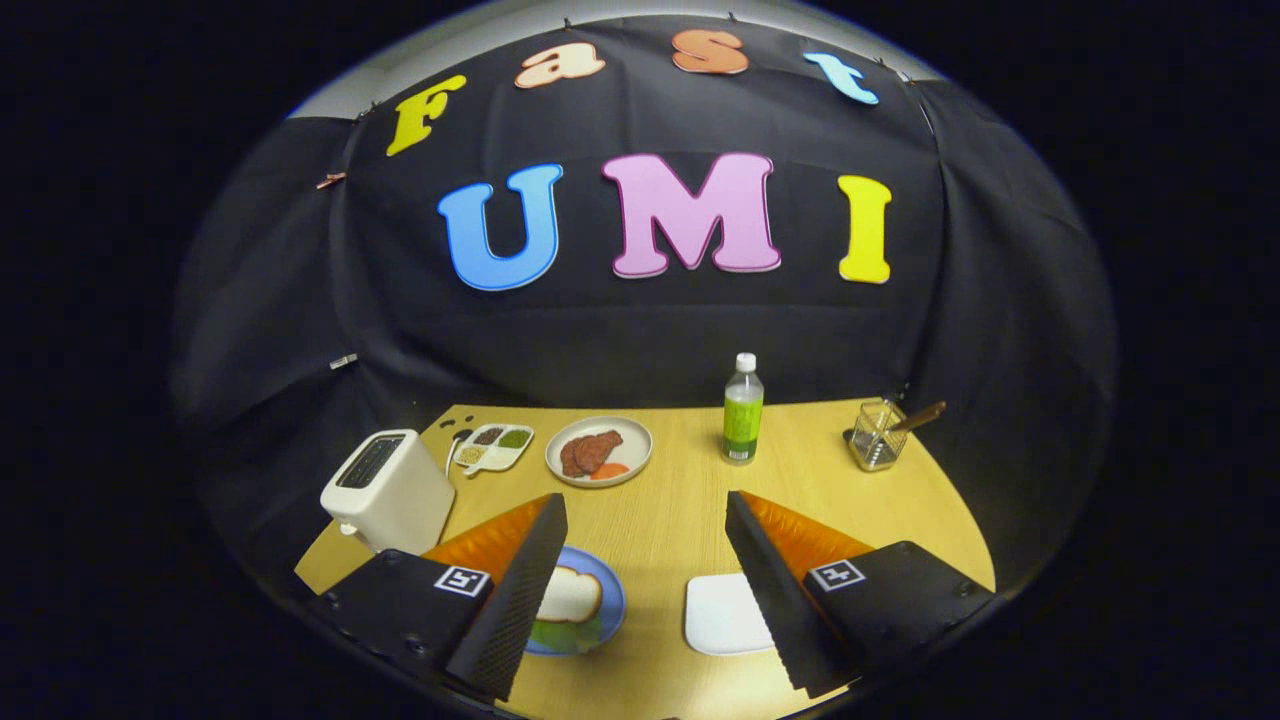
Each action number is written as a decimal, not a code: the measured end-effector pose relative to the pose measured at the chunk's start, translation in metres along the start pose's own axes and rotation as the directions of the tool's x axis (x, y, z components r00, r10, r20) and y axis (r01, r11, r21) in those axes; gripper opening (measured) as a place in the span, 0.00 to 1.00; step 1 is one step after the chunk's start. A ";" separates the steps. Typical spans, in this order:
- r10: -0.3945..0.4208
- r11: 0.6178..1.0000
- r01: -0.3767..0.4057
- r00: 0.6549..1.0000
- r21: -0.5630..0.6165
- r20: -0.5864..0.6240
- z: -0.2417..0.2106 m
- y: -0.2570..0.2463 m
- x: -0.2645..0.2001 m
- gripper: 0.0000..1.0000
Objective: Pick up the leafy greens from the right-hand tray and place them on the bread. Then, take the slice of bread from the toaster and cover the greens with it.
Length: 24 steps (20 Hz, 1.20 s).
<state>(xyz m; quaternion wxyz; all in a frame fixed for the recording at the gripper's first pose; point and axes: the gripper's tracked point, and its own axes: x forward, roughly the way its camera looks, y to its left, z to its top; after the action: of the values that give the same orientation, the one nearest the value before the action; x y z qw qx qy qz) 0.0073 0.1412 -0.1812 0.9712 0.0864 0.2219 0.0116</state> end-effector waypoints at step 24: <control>0.010 0.993 0.024 0.957 -0.112 0.291 0.102 -0.086 -0.079 0.98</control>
<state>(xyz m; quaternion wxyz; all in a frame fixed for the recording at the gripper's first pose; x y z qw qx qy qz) -0.0208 0.0348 -0.0717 0.9966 0.0306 0.0760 0.0080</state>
